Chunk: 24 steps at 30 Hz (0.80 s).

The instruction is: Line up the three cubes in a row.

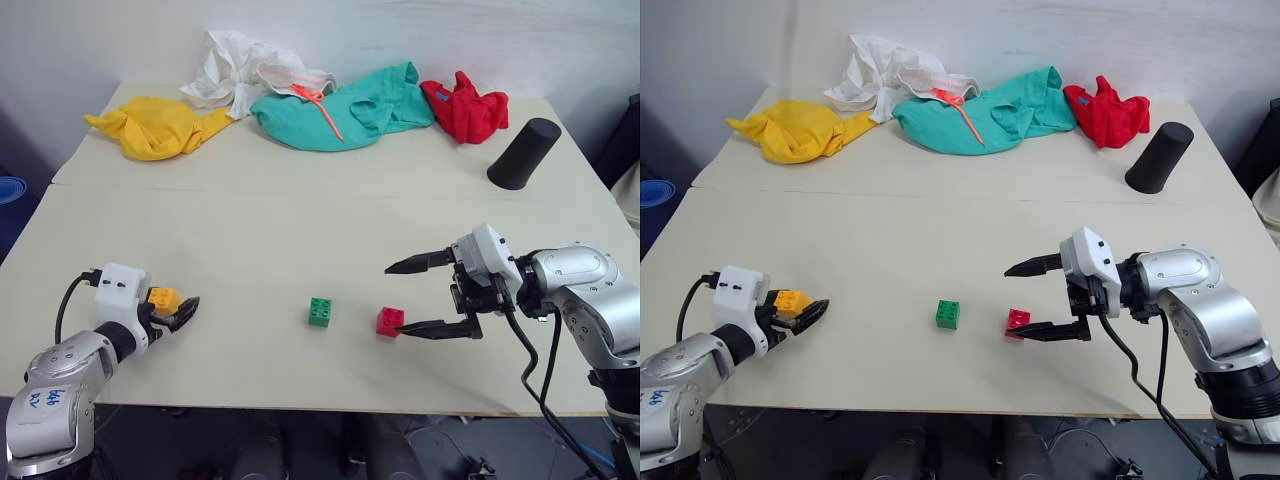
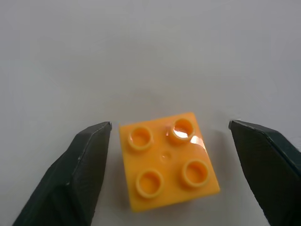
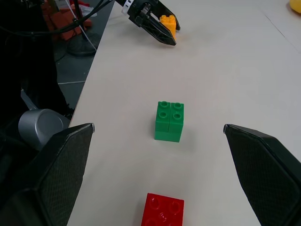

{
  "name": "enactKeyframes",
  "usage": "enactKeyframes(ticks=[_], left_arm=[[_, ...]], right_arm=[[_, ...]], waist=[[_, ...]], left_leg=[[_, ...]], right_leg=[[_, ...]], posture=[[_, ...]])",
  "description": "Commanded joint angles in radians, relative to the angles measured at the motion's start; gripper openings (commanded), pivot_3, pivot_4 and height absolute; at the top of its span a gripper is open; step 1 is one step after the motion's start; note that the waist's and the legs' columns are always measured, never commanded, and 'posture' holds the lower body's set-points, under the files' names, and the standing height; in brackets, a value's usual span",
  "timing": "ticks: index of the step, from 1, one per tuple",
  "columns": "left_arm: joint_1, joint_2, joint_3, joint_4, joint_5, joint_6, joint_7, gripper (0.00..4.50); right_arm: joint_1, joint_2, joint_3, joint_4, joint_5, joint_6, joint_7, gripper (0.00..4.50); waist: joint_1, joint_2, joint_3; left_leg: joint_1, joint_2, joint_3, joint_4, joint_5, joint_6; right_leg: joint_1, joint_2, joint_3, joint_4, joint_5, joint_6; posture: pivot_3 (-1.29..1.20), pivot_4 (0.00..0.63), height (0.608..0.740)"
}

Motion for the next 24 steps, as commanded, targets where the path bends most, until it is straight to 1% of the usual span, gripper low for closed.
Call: enactKeyframes(ticks=[1, 5, 6, 10, 16, 18, 20, 22, 23, 24], left_arm=[[-0.003, 0.021, 0.003, 0.014, -0.01, -0.016, 0.008, 2.93], [-0.021, 0.04, 0.0, 0.043, -0.02, -0.017, 0.003, 1.72], [-0.026, 0.045, -0.001, 0.047, -0.024, -0.013, 0.001, 1.52], [-0.05, 0.095, -0.022, 0.075, -0.044, -0.015, -0.044, 1.55], [-0.105, 0.32, -0.196, 0.116, -0.12, -0.195, -0.416, 1.55], [-0.168, 0.417, -0.294, 0.171, -0.12, -0.303, -0.611, 1.55], [-0.233, 0.486, -0.381, 0.25, -0.087, -0.435, -0.759, 1.55], [-0.326, 0.519, -0.467, 0.363, -0.044, -0.558, -0.881, 1.55], [-0.378, 0.521, -0.507, 0.424, -0.021, -0.608, -0.928, 1.55], [-0.459, 0.505, -0.563, 0.522, 0.027, -0.695, -0.98, 1.55]], right_arm=[[0.005, 0.004, -0.029, -0.038, 0.015, -0.005, -0.013, 4.5], [0.026, -0.002, -0.035, -0.053, 0.012, -0.011, -0.023, 4.5], [0.028, -0.005, -0.038, -0.056, 0.014, -0.009, -0.025, 4.5], [0.038, -0.016, -0.049, -0.062, 0.014, -0.007, -0.029, 4.5], [0.062, -0.021, -0.058, -0.082, 0.014, -0.004, -0.036, 4.5], [0.076, -0.022, -0.061, -0.096, 0.015, -0.002, -0.043, 4.5], [0.087, -0.024, -0.067, -0.111, 0.019, 0.006, -0.051, 4.5], [0.104, -0.028, -0.081, -0.132, 0.029, 0.018, -0.06, 4.5], [0.115, -0.032, -0.088, -0.144, 0.034, 0.023, -0.064, 4.5], [0.137, -0.039, -0.104, -0.16, 0.04, 0.032, -0.072, 4.5]], waist=[[0.0, 0.0, 0.0], [0.0, 0.0, 0.0], [0.0, 0.0, 0.0], [0.0, 0.0, 0.0], [0.001, 0.0, 0.0], [0.001, 0.0, 0.0], [0.0, 0.002, 0.001], [-0.002, 0.003, 0.001], [-0.001, 0.004, 0.001], [0.0, 0.004, 0.001]], left_leg=[[0.0, 0.0, 0.0, 0.0, 0.0, 0.0], [0.0, 0.0, 0.0, 0.0, 0.0, 0.0], [0.0, 0.0, 0.0, 0.0, 0.0, 0.0], [0.0, 0.0, 0.0, 0.0, 0.0, 0.0], [0.0, 0.0, 0.0, -0.001, 0.0, -0.001], [0.0, 0.0, 0.0, -0.002, 0.0, -0.001], [0.0, -0.001, -0.001, -0.003, 0.0, -0.001], [0.0, -0.001, -0.001, -0.004, 0.0, -0.001], [0.0, -0.001, -0.001, -0.005, 0.0, -0.002], [0.0, -0.001, -0.001, -0.005, 0.0, -0.002]], right_leg=[[0.0, 0.0, 0.0, 0.0, 0.0, 0.0], [0.0, 0.0, 0.0, 0.0, 0.0, 0.0], [0.0, 0.0, 0.0, 0.0, 0.0, 0.0], [0.0, 0.0, 0.0, 0.0, 0.0, 0.0], [-0.001, -0.001, -0.001, -0.001, -0.001, -0.001], [-0.001, -0.002, -0.001, -0.002, -0.001, -0.002], [-0.001, -0.002, -0.003, -0.002, -0.002, -0.003], [-0.001, -0.002, -0.004, -0.002, -0.002, -0.004], [-0.001, -0.002, -0.004, -0.002, -0.003, -0.004], [-0.001, -0.002, -0.005, -0.001, -0.003, -0.005]], posture=[[0.0, 0.15, 0.74], [0.0, 0.15, 0.74], [0.0, 0.15, 0.74], [0.0, 0.15, 0.74], [0.0, 0.15, 0.74], [0.0, 0.15, 0.74], [0.0, 0.15, 0.74], [0.0, 0.15, 0.74], [0.0, 0.15, 0.74], [0.0, 0.15, 0.74]])
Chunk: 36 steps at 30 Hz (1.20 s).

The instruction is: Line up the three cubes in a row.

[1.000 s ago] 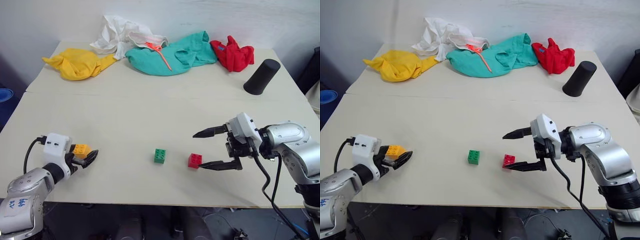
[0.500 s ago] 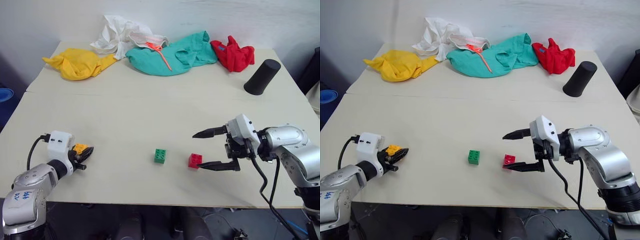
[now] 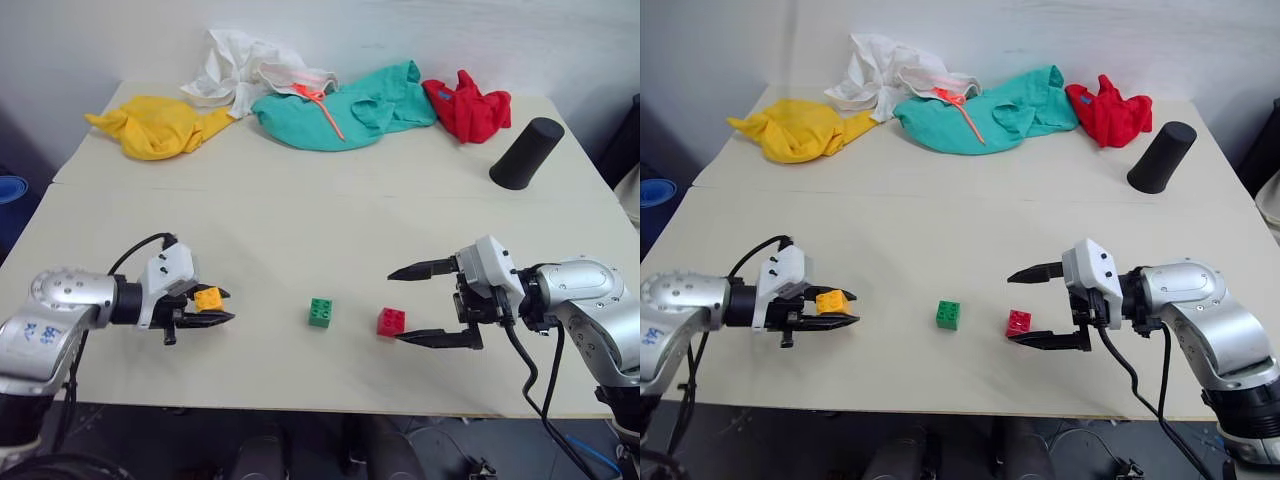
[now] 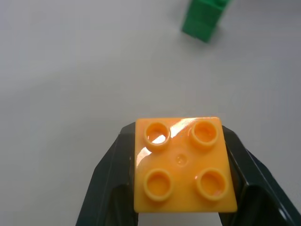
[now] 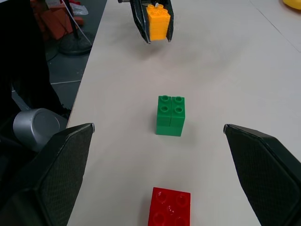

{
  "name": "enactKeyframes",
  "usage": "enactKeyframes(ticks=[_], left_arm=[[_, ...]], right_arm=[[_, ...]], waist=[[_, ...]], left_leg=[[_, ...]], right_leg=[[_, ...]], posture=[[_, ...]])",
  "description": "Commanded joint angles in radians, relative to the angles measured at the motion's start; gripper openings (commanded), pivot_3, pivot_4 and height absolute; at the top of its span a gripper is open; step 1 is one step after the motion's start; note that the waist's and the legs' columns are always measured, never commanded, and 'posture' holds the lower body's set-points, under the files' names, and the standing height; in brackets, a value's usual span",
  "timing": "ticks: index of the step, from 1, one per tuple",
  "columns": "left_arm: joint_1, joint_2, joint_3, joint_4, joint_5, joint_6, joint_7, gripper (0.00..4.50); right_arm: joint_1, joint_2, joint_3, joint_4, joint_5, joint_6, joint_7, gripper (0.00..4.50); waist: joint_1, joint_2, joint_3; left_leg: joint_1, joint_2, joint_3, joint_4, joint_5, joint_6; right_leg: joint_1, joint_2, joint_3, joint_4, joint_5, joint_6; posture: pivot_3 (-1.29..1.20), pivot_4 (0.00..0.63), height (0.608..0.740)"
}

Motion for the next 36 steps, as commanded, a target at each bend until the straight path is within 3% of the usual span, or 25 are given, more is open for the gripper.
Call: enactKeyframes(ticks=[1, 8, 12, 19, 36], left_arm=[[-0.173, -0.016, -0.134, 0.237, 0.114, -0.244, -0.171, 1.55], [-0.419, -0.15, -0.278, 0.601, 0.241, -0.549, -0.292, 1.55], [-0.486, -0.233, -0.295, 0.688, 0.238, -0.582, -0.288, 1.55], [-0.475, -0.277, -0.307, 0.687, 0.234, -0.604, -0.286, 1.55], [-0.396, -0.228, -0.286, 0.568, 0.174, -0.536, -0.29, 1.55]], right_arm=[[0.045, -0.027, -0.063, -0.073, 0.037, 0.021, -0.021, 4.5], [0.159, -0.06, -0.147, -0.154, 0.064, 0.06, -0.069, 4.5], [0.201, -0.068, -0.179, -0.191, 0.078, 0.078, -0.09, 4.5], [0.212, -0.077, -0.193, -0.21, 0.086, 0.091, -0.108, 4.5], [0.188, -0.089, -0.158, -0.171, 0.053, 0.053, -0.081, 4.5]], waist=[[0.002, 0.0, 0.0], [0.007, 0.0, 0.0], [0.01, 0.0, 0.0], [0.005, 0.0, 0.0], [0.006, 0.0, 0.0]], left_leg=[[0.0, 0.0, 0.0, 0.0, 0.0, 0.0], [-0.003, -0.003, 0.0, 0.002, 0.002, 0.003], [-0.005, -0.003, 0.0, 0.004, 0.002, 0.005], [-0.01, -0.003, -0.004, 0.007, 0.002, 0.005], [-0.011, -0.003, -0.006, 0.008, 0.002, 0.006]], right_leg=[[0.0, 0.0, -0.001, 0.0, 0.0, 0.0], [0.0, 0.003, -0.004, 0.001, 0.002, 0.003], [0.0, 0.002, -0.005, 0.001, 0.003, 0.006], [-0.001, 0.002, -0.005, 0.001, 0.004, 0.007], [-0.001, 0.002, -0.006, 0.001, 0.004, 0.007]], posture=[[0.0, 0.15, 0.74], [0.0, 0.15, 0.74], [0.0, 0.15, 0.74], [0.0, 0.15, 0.74], [0.0, 0.15, 0.74]])
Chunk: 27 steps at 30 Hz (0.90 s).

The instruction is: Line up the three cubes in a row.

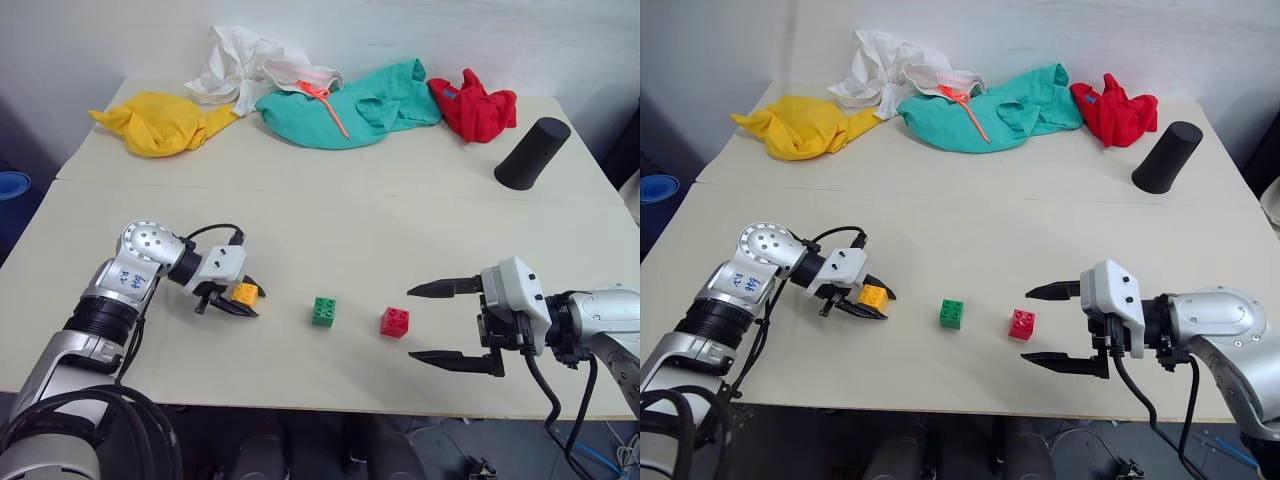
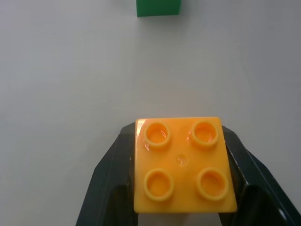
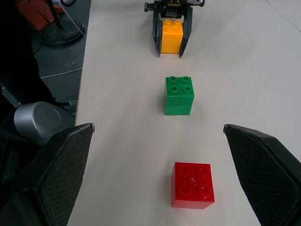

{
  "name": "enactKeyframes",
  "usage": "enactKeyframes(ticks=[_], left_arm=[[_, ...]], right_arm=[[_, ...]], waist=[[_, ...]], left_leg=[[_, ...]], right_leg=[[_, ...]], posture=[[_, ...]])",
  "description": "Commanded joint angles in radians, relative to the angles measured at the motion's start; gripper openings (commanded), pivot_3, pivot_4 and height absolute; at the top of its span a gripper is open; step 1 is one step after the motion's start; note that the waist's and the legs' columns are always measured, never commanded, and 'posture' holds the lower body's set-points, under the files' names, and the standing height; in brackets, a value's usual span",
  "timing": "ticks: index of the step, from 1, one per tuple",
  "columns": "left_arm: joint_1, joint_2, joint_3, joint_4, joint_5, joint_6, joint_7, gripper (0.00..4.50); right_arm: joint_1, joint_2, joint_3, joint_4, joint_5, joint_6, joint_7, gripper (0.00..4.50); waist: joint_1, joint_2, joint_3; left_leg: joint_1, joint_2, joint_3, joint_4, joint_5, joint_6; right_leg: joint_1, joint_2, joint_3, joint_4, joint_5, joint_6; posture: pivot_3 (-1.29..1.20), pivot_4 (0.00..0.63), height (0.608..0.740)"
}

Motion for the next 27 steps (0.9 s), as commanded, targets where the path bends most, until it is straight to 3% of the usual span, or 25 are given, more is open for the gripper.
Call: enactKeyframes(ticks=[1, 10, 17, 20, 24, 27], left_arm=[[0.002, 0.019, 0.021, -0.035, -0.021, -0.001, -0.077, 1.9], [0.021, 0.051, 0.044, -0.022, -0.017, 0.002, -0.054, 4.48], [0.161, 0.305, 0.212, -0.266, -0.187, 0.212, -0.103, 4.48], [0.309, 0.416, 0.352, -0.402, -0.286, 0.309, -0.072, 4.48], [0.496, 0.502, 0.56, -0.549, -0.37, 0.441, -0.024, 4.48], [0.62, 0.512, 0.722, -0.651, -0.413, 0.537, -0.014, 4.48]], right_arm=[[-0.018, -0.015, -0.009, 0.001, 0.002, -0.018, 0.009, 4.5], [-0.041, -0.006, 0.008, 0.018, -0.012, -0.023, 0.015, 4.5], [-0.001, -0.052, -0.017, 0.158, -0.074, -0.102, 0.107, 4.5], [0.006, -0.078, -0.033, 0.254, -0.093, -0.139, 0.155, 4.5], [0.024, -0.116, -0.048, 0.353, -0.112, -0.182, 0.224, 4.5], [0.01, -0.118, -0.036, 0.415, -0.119, -0.196, 0.244, 4.5]], waist=[[0.0, 0.0, 0.0], [0.001, 0.0, 0.0], [-0.005, 0.0, 0.0], [-0.006, 0.0, 0.0], [-0.001, 0.001, 0.001], [-0.002, 0.001, 0.001]], left_leg=[[0.0, 0.0, 0.0, 0.0, 0.0, 0.0], [0.0, 0.0, 0.0, 0.0, 0.0, 0.0], [0.0, 0.002, 0.0, -0.001, 0.0, 0.0], [0.0, 0.0, 0.0, 0.0, 0.0, 0.001], [0.0, -0.001, -0.001, 0.0, 0.0, 0.002], [0.0, -0.001, -0.001, 0.0, 0.0, 0.002]], right_leg=[[0.0, 0.0, 0.0, 0.0, 0.0, 0.0], [0.0, 0.0, 0.0, 0.0, 0.0, 0.0], [0.0, 0.001, 0.001, 0.0, 0.0, 0.0], [0.0, -0.001, 0.001, 0.0, 0.0, 0.0], [0.001, -0.004, 0.0, -0.001, 0.0, 0.0], [0.001, -0.004, 0.0, -0.005, 0.0, 0.0]], posture=[[0.0, 0.15, 0.74], [0.0, 0.15, 0.74], [0.0, 0.15, 0.74], [0.0, 0.15, 0.74], [0.0, 0.15, 0.74], [0.0, 0.15, 0.74]])
